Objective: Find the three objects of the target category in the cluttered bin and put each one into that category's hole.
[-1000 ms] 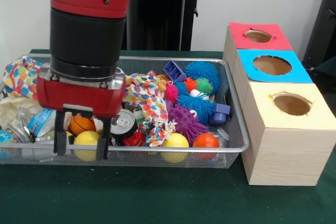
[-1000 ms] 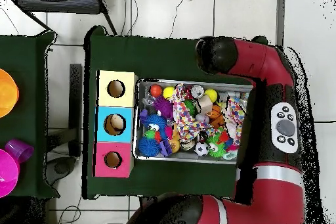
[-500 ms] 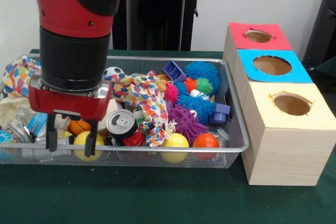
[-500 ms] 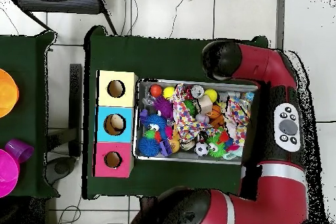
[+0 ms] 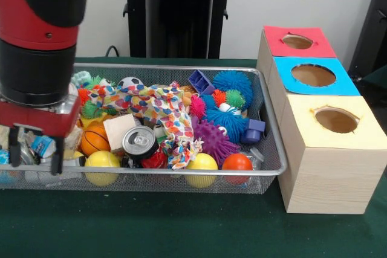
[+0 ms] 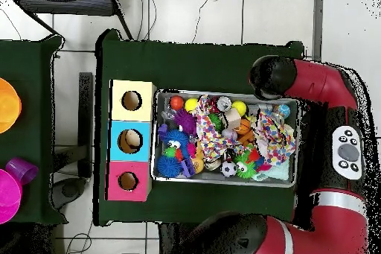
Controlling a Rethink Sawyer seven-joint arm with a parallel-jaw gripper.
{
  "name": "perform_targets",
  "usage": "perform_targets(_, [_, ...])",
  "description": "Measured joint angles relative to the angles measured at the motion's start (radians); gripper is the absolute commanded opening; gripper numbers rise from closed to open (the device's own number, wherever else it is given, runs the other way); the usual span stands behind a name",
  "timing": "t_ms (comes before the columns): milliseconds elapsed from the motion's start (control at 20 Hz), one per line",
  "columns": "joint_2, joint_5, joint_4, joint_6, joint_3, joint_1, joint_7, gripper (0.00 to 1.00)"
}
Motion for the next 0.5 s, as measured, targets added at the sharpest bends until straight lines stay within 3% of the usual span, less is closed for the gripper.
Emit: perform_targets(500, [-0.006,-0.024,0.0,0.097,0.0,-0.005,0.0,1.0])
